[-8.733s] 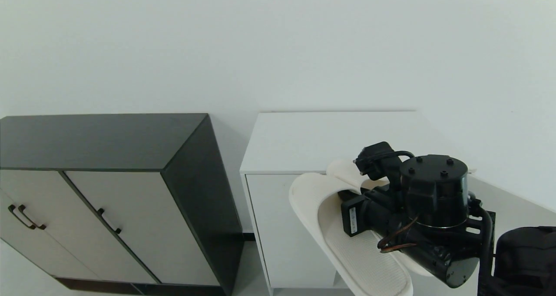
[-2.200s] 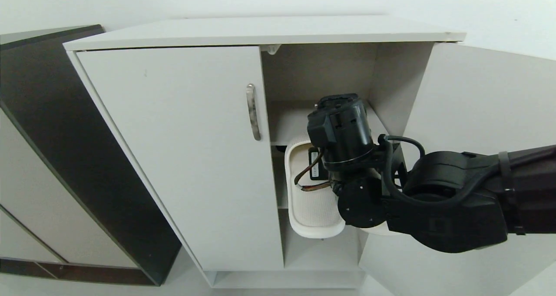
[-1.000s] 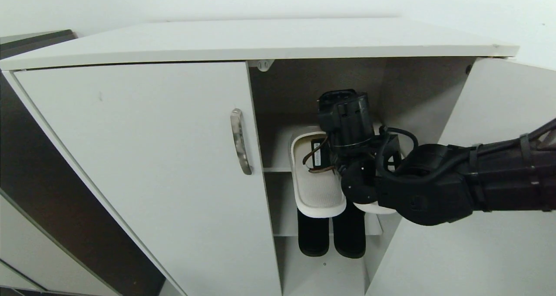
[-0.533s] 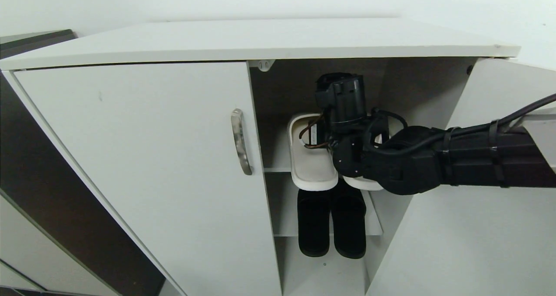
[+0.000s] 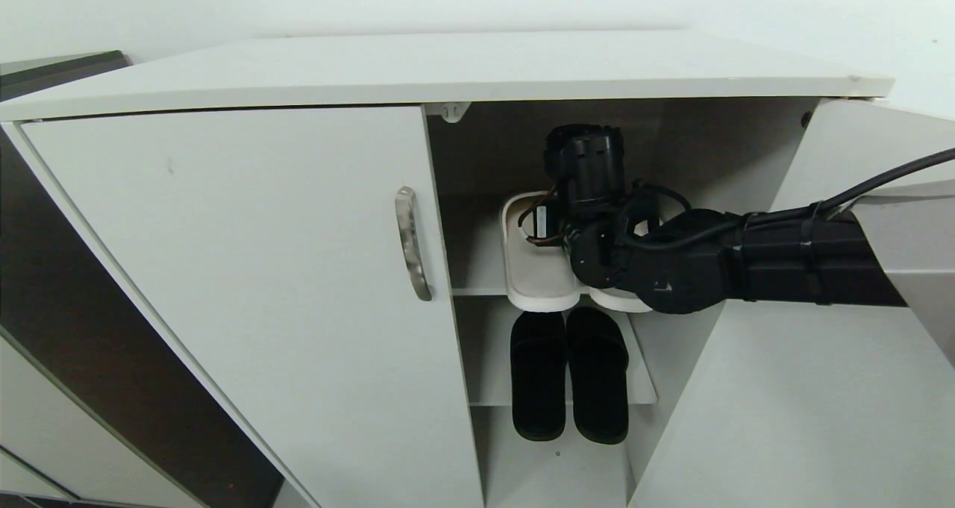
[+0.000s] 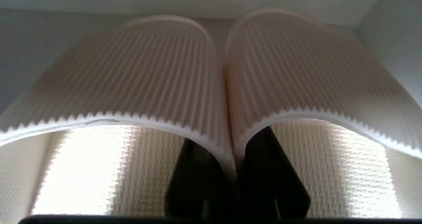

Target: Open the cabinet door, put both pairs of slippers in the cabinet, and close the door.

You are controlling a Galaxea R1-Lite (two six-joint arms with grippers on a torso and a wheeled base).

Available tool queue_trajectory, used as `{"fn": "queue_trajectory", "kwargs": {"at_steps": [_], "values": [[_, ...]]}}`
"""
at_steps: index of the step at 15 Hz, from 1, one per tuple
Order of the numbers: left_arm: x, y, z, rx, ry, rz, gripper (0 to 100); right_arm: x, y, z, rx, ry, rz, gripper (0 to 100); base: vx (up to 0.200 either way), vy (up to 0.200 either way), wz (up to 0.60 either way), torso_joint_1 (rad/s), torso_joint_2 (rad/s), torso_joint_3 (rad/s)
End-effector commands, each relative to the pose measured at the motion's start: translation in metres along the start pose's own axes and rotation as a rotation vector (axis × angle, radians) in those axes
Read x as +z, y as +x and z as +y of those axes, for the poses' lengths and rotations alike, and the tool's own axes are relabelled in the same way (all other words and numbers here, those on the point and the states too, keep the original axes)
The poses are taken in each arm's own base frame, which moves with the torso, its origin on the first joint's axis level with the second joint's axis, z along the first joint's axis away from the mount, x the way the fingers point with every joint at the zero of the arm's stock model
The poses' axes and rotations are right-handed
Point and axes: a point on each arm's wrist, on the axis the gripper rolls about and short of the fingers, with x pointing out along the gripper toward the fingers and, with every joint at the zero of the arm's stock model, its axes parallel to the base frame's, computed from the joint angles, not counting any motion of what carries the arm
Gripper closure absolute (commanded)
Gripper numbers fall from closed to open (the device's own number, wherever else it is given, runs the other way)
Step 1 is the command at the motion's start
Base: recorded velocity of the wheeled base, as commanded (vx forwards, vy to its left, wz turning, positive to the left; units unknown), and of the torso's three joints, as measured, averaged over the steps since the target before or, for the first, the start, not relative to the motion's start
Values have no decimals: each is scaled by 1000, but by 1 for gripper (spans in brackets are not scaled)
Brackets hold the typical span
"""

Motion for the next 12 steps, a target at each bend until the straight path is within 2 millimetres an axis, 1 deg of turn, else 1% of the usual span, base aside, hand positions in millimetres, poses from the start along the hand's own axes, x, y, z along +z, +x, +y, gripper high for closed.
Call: {"fn": "queue_trajectory", "kwargs": {"at_steps": [1, 8, 9, 12], "values": [[0, 0, 0, 1, 0, 0, 100, -4, 4, 1, -4, -5, 6, 100, 0, 0, 0, 0, 0, 0], [0, 0, 0, 1, 0, 0, 100, -4, 6, 0, -8, -4, 6, 100, 0, 0, 0, 0, 0, 0], [0, 0, 0, 1, 0, 0, 100, -5, 6, 0, -9, -5, 7, 0, 0, 0, 0, 0, 0, 0], [0, 0, 0, 1, -2, 0, 100, -8, 7, 0, -11, -12, 14, 0, 0, 0, 0, 0, 0, 0]]}}
